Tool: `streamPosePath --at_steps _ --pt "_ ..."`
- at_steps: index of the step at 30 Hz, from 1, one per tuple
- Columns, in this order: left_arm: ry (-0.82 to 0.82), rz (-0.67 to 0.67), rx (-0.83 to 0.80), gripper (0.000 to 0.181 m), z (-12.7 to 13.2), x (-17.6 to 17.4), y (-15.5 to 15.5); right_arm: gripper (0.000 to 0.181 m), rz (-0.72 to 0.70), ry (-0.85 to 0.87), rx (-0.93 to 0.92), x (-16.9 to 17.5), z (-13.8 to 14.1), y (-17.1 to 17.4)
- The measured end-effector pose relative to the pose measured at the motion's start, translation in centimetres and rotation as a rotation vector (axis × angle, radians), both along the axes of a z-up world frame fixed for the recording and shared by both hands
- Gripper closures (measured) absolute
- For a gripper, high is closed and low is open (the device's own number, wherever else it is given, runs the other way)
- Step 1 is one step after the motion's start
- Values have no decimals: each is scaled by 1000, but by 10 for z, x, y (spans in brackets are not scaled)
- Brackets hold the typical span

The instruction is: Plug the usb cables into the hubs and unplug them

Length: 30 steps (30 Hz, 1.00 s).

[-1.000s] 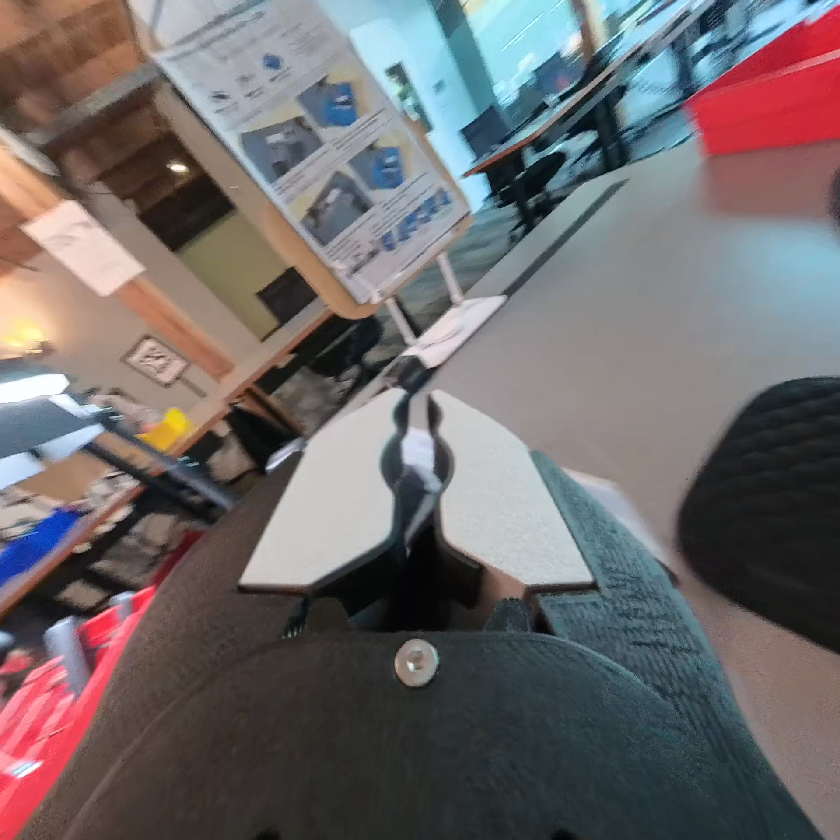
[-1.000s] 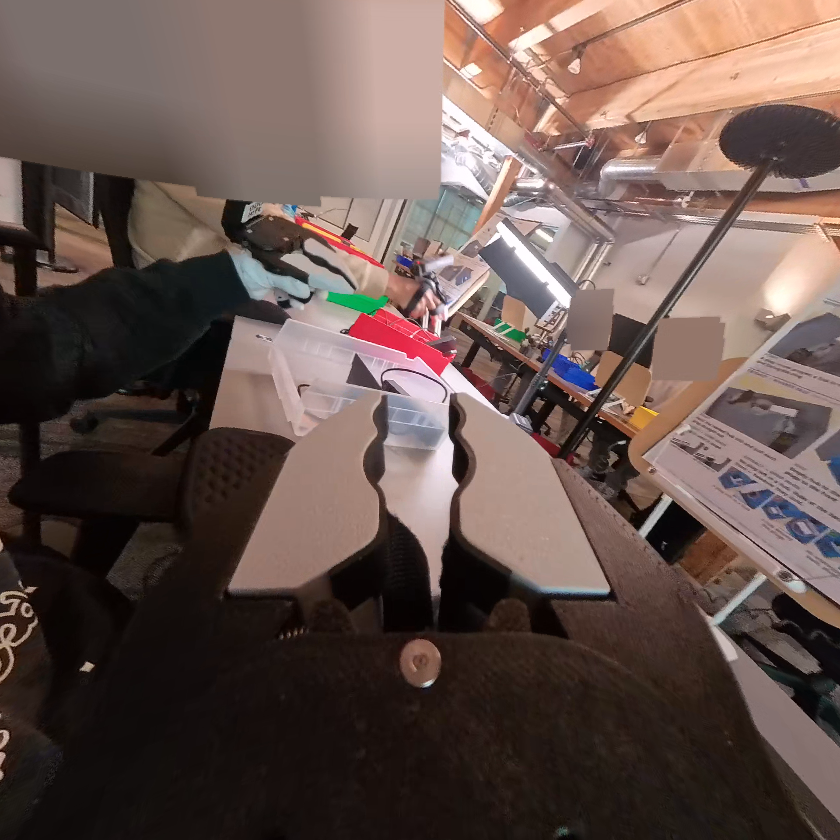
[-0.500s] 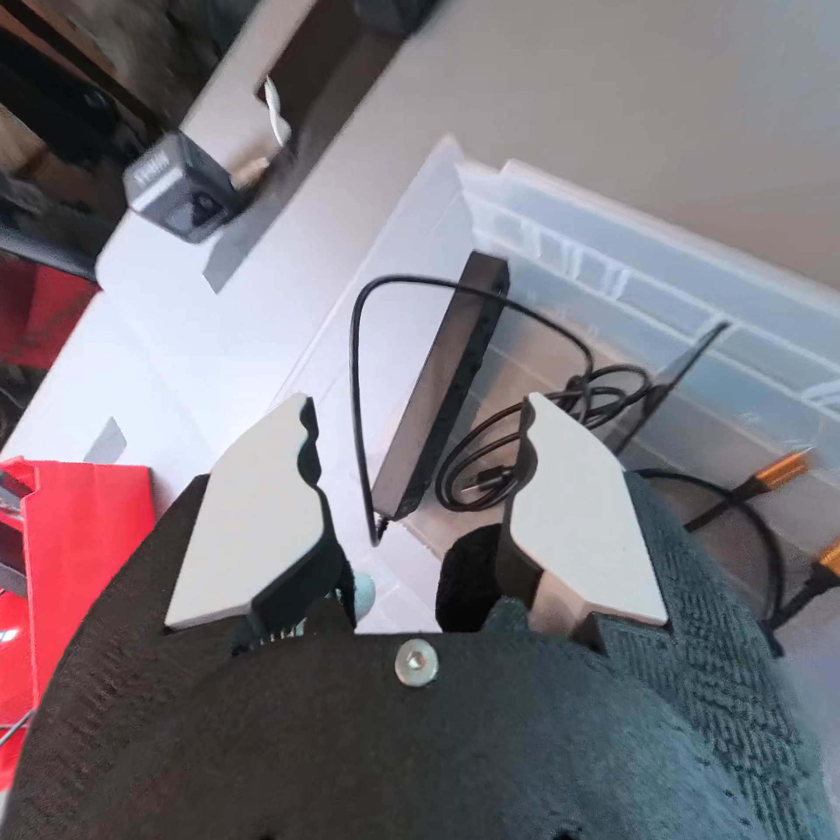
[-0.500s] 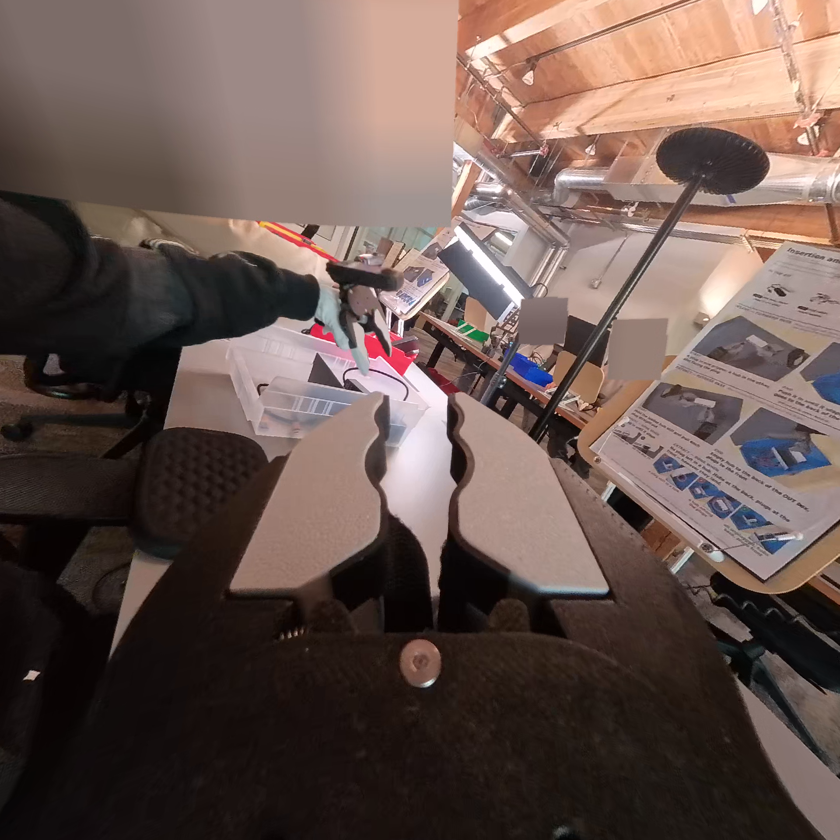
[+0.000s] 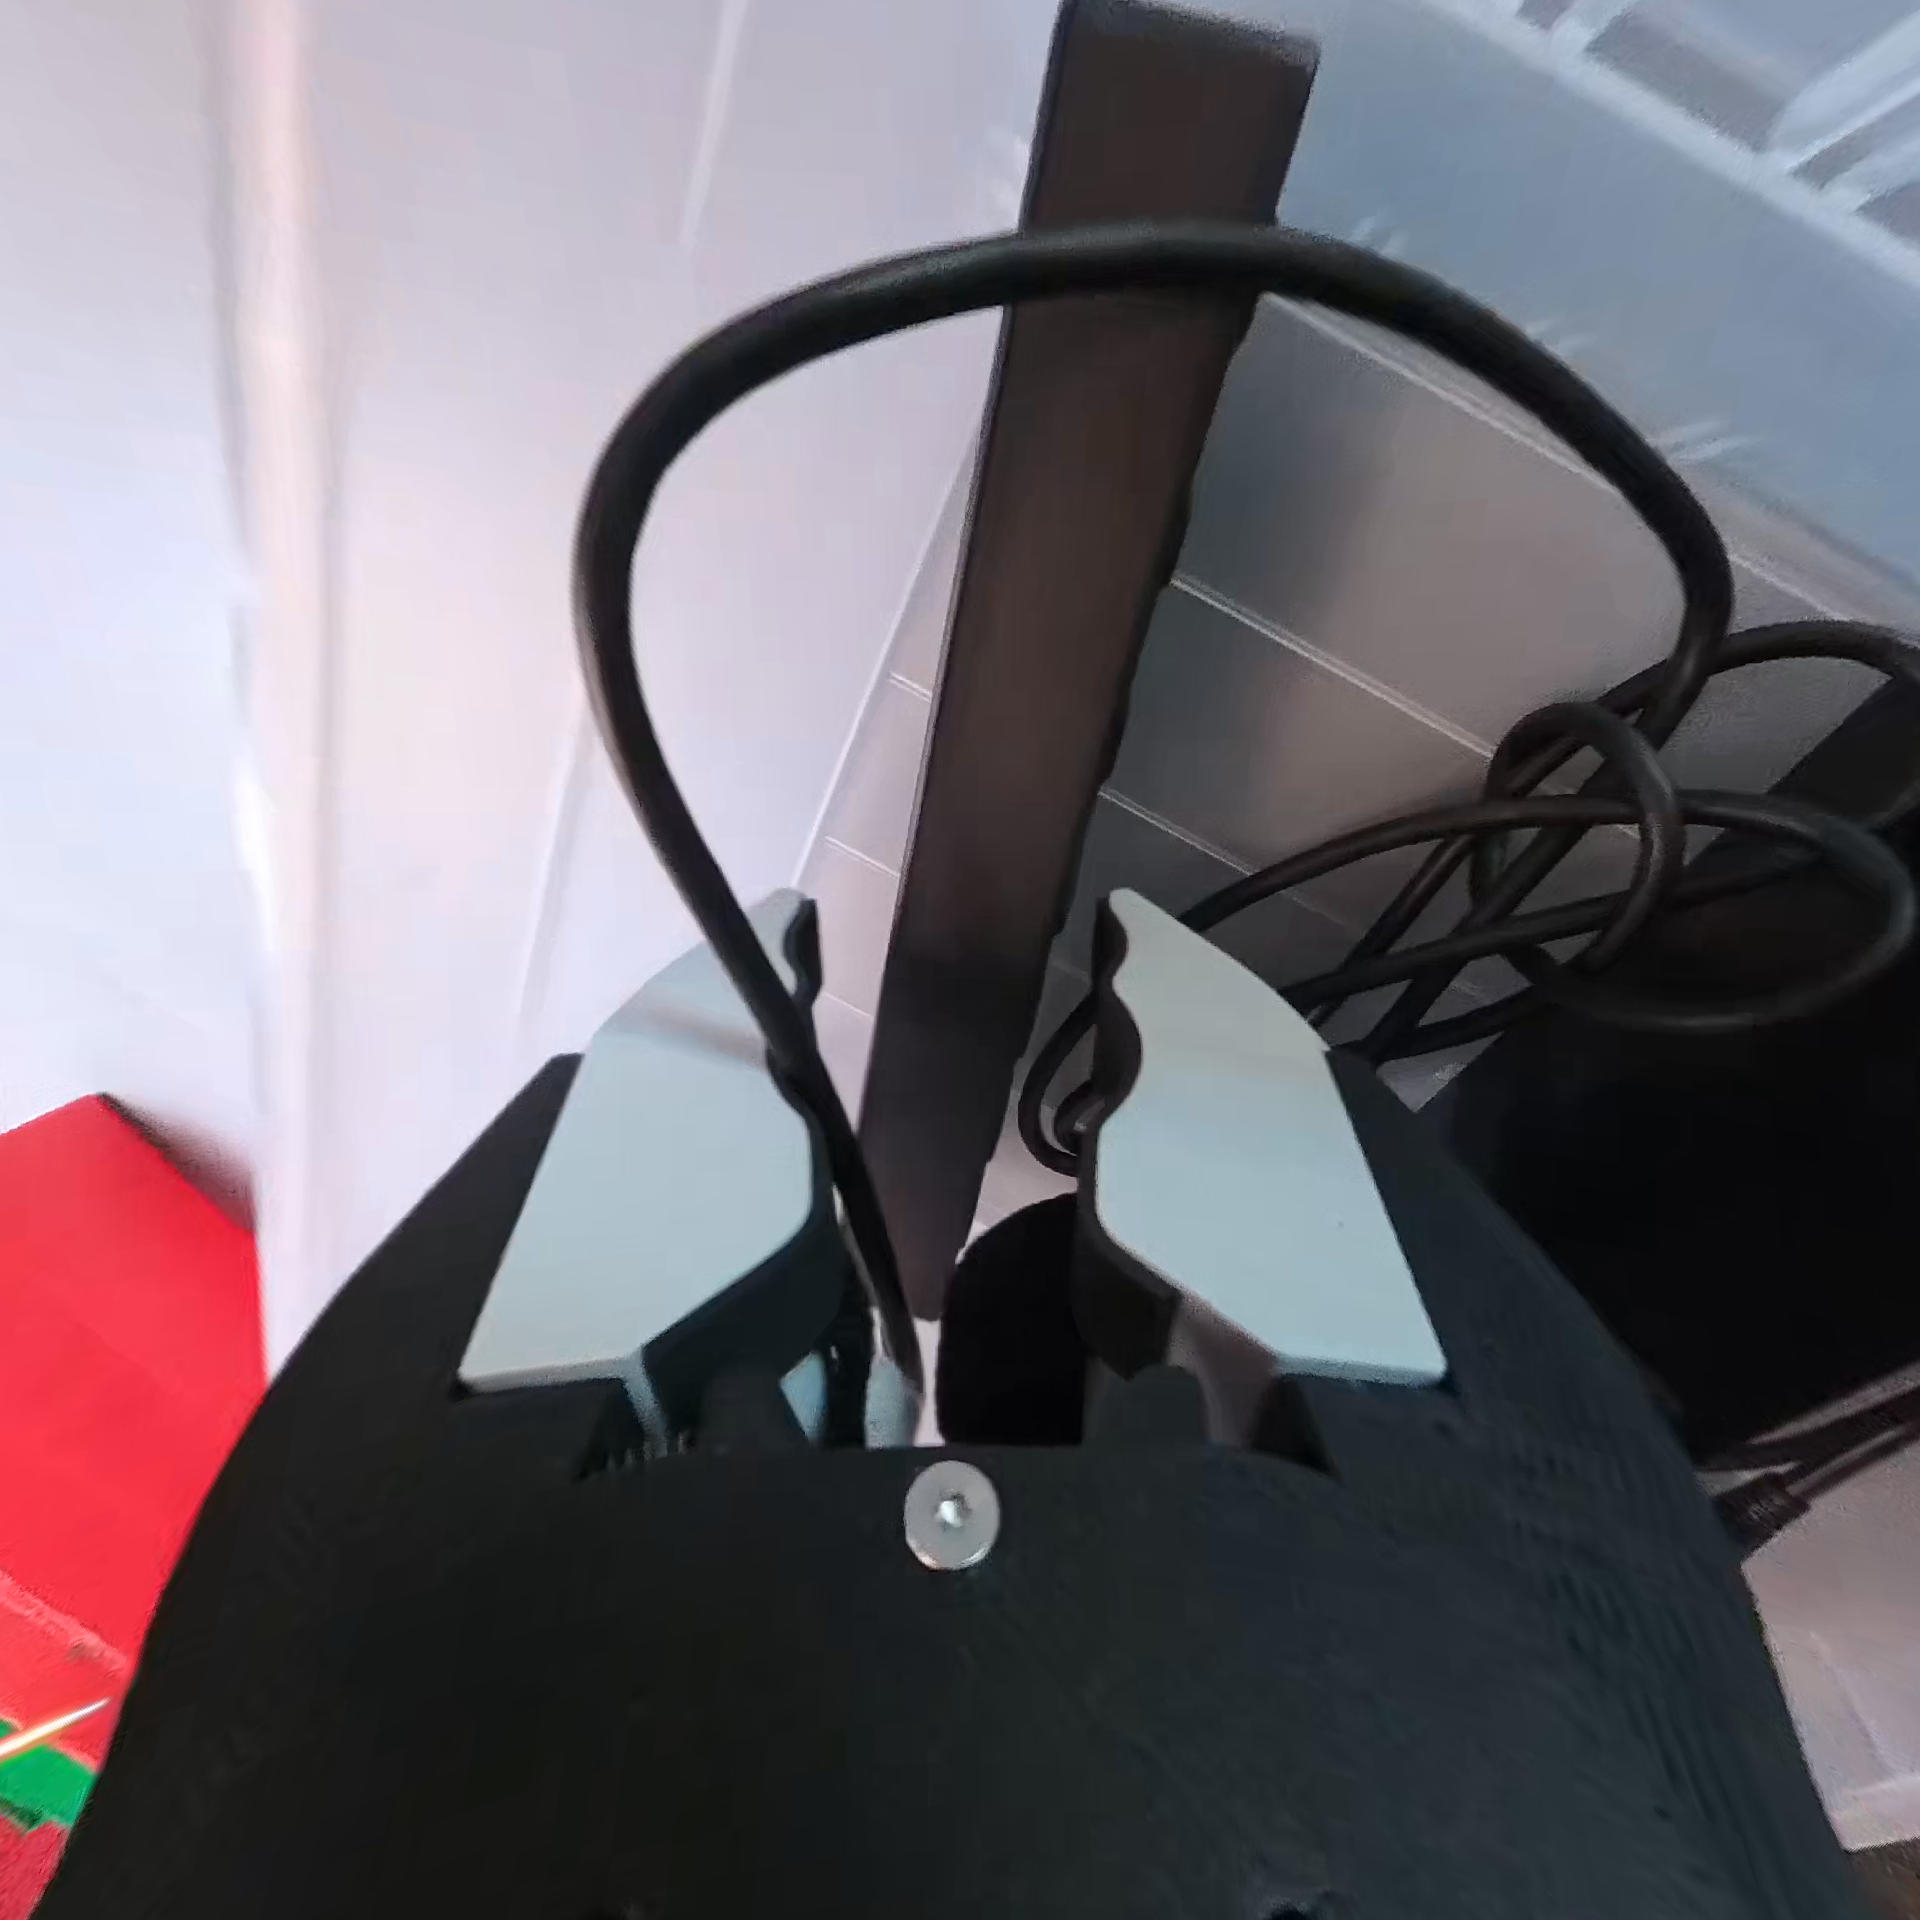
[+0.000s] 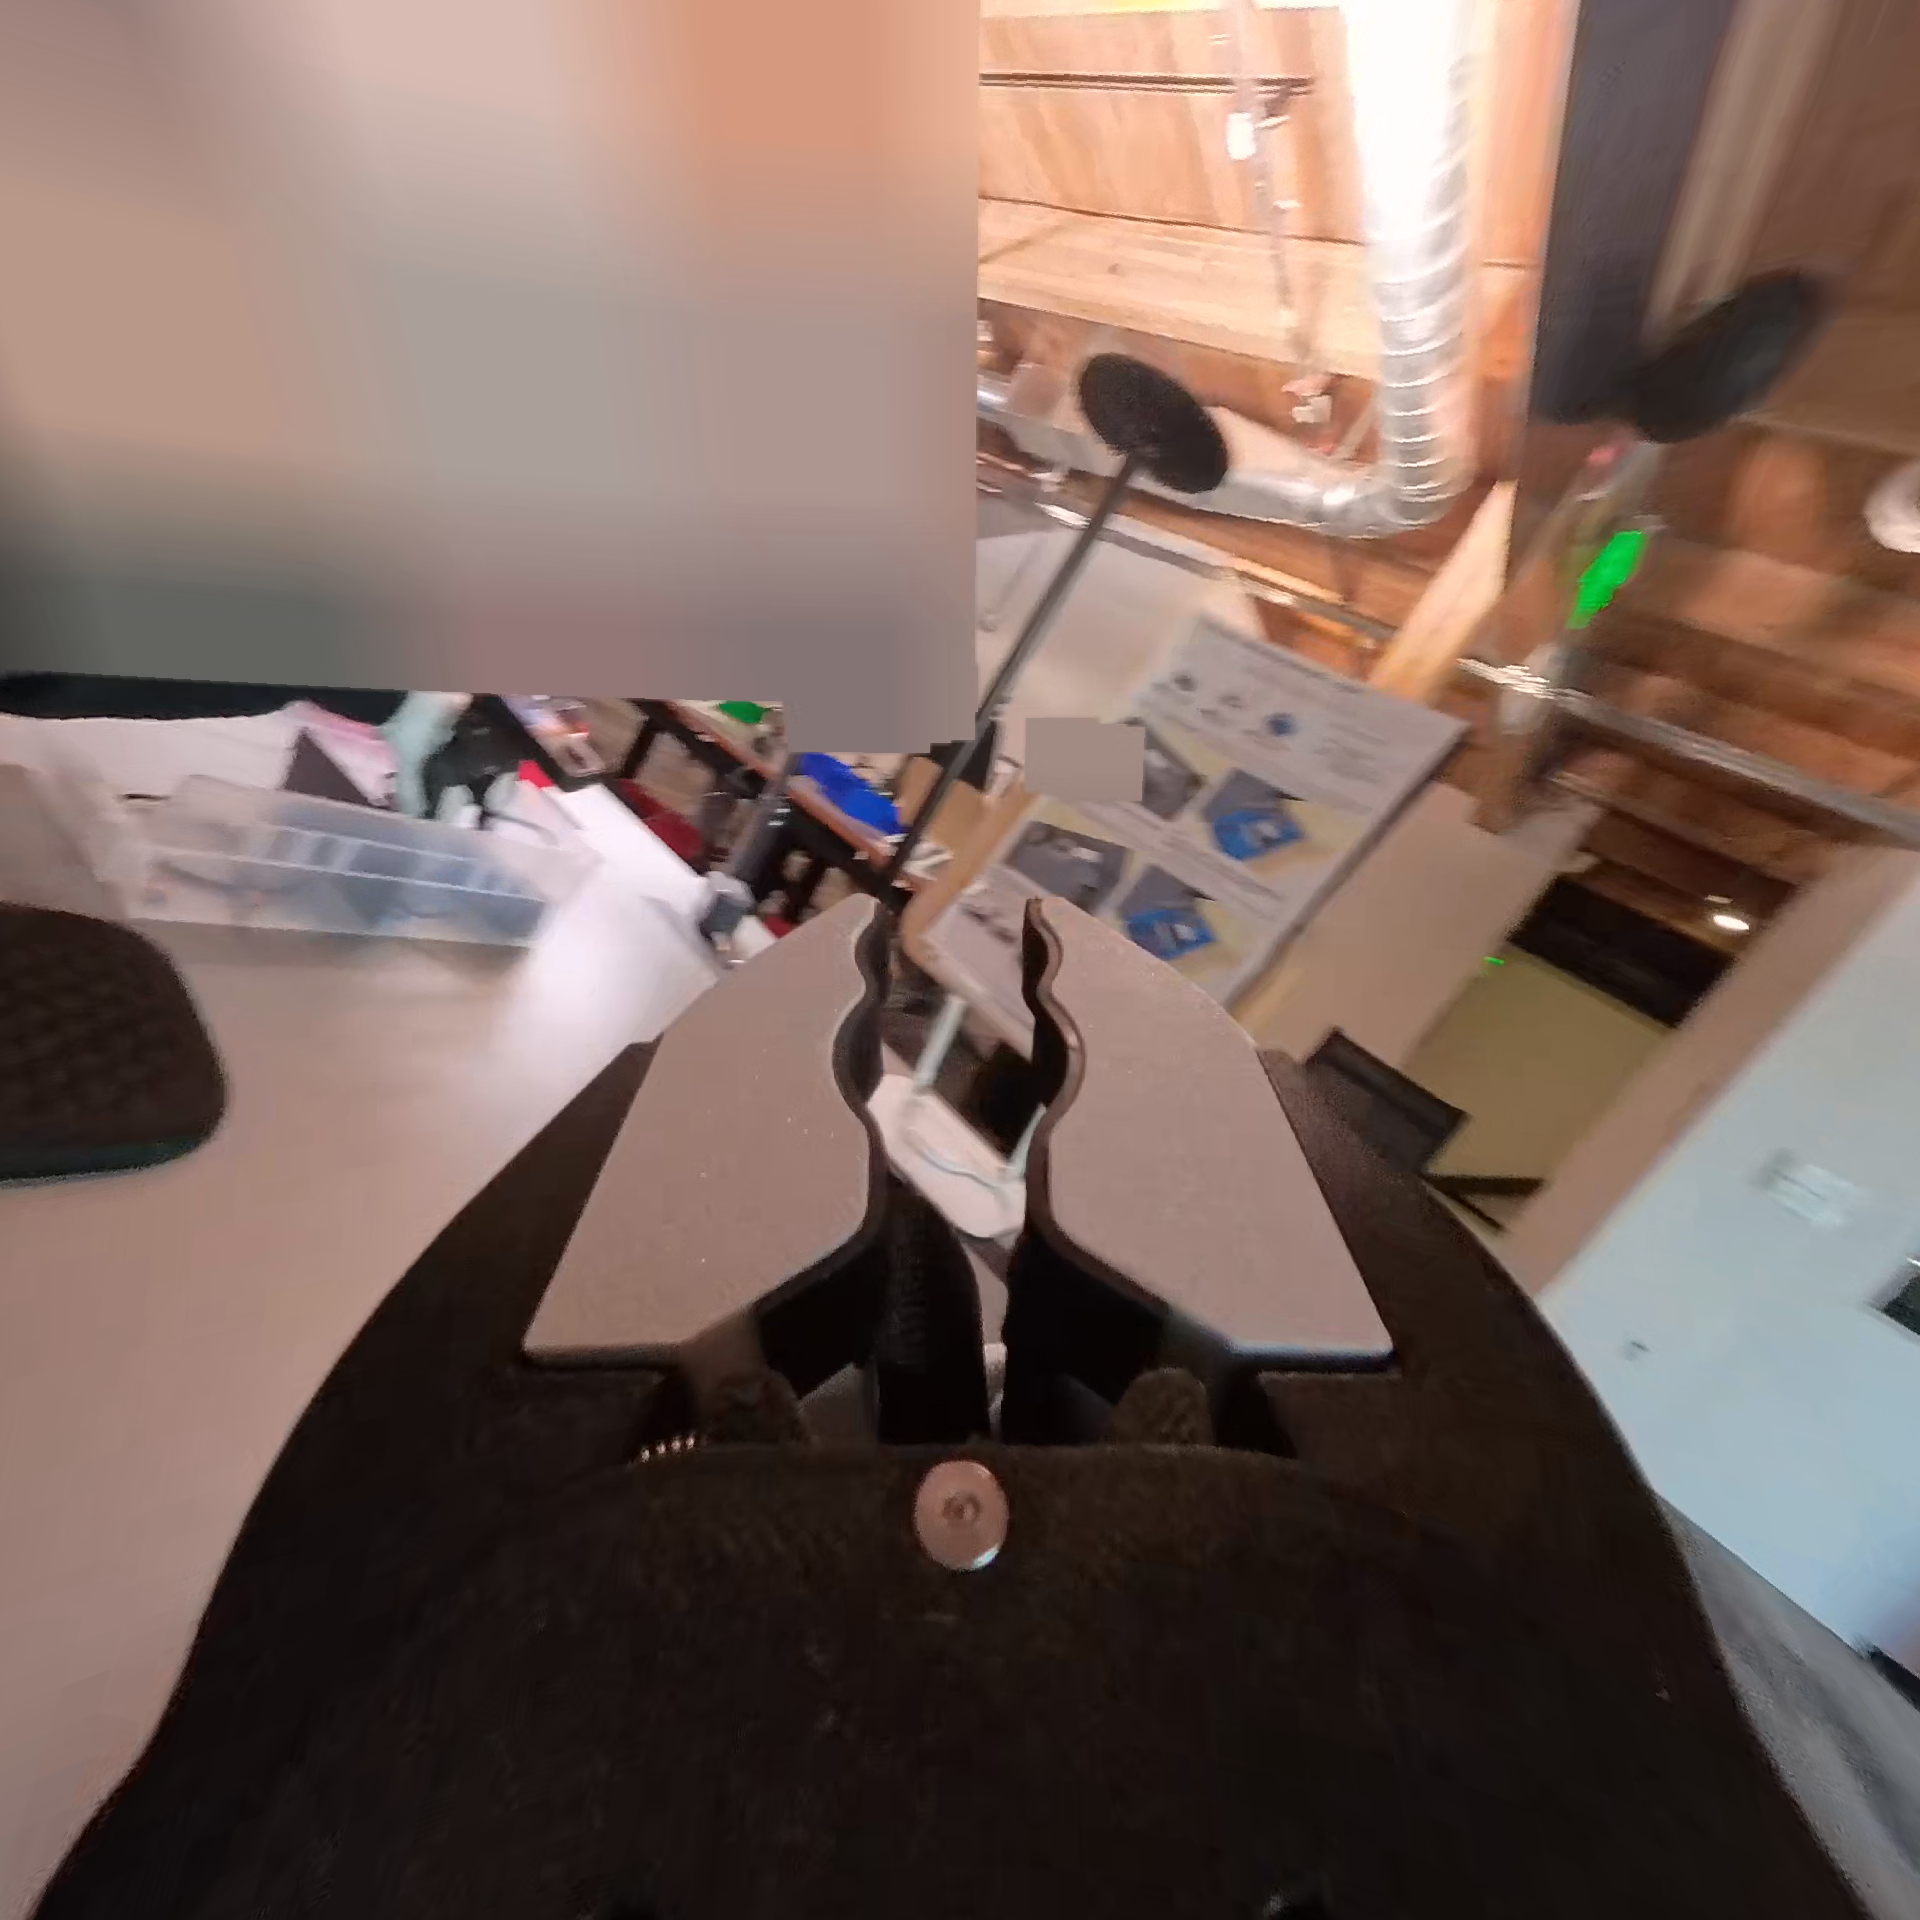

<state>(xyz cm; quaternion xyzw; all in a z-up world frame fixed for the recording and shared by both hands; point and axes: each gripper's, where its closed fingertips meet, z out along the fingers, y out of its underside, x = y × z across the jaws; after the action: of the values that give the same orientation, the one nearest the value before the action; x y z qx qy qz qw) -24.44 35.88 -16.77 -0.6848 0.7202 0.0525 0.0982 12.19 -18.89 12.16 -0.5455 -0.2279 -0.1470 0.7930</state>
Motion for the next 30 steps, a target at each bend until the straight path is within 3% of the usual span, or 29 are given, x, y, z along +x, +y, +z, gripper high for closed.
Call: streamPosePath --at_steps 3,6,10,15,24,30 --pt "24 22 -56 147 -8 0 -6 158 -179 37 90 39 16 -43" --pt "21 21 -68 149 -9 0 -6 159 -328 74 167 68 25 -79" --pt "49 0 -38 151 -8 -1 -6 161 -361 130 223 81 30 -101" --pt "98 -44 111 153 7 -4 1 161 -378 118 214 82 29 -101" --pt "-221 -12 492 154 134 3 12 161 -350 120 211 77 30 -96" --pt "-658 23 697 154 253 24 -25 159 -329 101 122 71 20 -74"
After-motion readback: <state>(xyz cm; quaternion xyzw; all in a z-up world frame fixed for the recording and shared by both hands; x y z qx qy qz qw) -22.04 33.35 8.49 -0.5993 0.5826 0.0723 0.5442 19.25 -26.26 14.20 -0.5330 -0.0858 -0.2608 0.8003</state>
